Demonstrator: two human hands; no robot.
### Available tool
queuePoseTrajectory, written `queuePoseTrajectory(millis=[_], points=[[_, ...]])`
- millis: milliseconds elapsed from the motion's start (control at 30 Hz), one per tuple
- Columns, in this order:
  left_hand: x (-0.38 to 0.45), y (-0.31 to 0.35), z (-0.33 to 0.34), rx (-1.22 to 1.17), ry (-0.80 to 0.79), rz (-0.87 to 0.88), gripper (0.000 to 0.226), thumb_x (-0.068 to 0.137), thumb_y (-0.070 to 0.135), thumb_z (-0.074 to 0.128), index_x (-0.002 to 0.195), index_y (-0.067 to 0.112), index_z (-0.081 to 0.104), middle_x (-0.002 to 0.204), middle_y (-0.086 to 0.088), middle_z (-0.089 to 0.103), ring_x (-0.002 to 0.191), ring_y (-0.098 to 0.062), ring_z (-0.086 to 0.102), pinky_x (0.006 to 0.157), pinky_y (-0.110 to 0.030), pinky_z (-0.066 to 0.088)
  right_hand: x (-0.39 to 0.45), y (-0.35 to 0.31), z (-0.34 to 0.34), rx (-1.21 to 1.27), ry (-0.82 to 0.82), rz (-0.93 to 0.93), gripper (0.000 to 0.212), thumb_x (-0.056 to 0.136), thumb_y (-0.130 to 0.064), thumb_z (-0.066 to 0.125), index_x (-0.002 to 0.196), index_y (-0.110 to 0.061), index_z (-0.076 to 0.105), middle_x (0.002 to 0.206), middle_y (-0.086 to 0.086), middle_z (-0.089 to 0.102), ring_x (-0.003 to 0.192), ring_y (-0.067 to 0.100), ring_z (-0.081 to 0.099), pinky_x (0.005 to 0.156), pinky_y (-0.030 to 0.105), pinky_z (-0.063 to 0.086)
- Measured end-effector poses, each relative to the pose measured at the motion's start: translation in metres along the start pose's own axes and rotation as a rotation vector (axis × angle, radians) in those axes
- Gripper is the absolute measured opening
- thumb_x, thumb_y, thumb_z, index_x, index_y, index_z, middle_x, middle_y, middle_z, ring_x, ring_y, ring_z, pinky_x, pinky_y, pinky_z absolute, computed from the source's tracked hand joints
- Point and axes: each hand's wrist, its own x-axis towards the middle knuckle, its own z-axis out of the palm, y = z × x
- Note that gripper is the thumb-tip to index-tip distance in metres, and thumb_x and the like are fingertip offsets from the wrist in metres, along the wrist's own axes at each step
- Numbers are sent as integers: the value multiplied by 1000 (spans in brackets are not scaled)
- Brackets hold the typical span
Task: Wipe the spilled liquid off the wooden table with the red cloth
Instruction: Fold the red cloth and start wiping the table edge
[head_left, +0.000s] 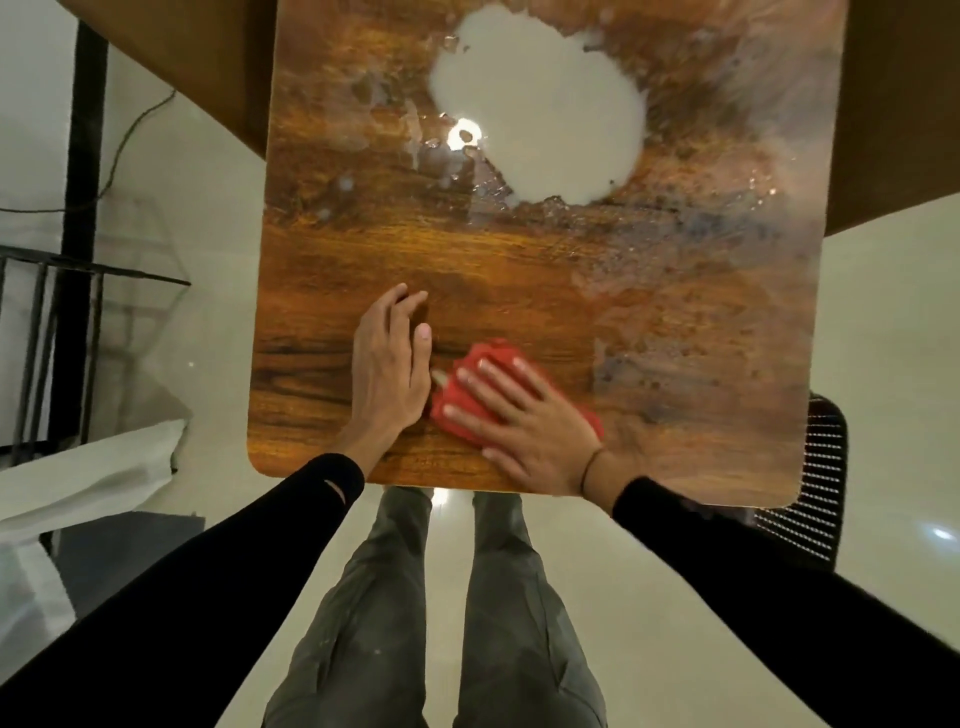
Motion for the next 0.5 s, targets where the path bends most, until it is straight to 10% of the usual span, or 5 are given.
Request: queuePoseTrajectory(millis=[200, 500], points=[[-10, -9, 12, 205, -65, 92, 55, 116, 38, 38, 165, 14, 43, 179, -14, 28, 167, -33, 27, 136, -55, 23, -57, 30, 12, -44, -105, -303, 70, 120, -58, 29, 183, -35, 8, 191, 4, -1, 177, 34, -3, 141, 59, -11], [-10, -8, 17, 295, -70, 93, 63, 113, 46, 40, 168, 15, 37, 181, -15, 22, 168, -36, 23, 136, -56, 19, -16, 153, -34, -37, 176, 429, 68, 120, -59, 21, 182, -38, 7, 191, 6, 4, 177, 32, 5, 141, 61, 9]])
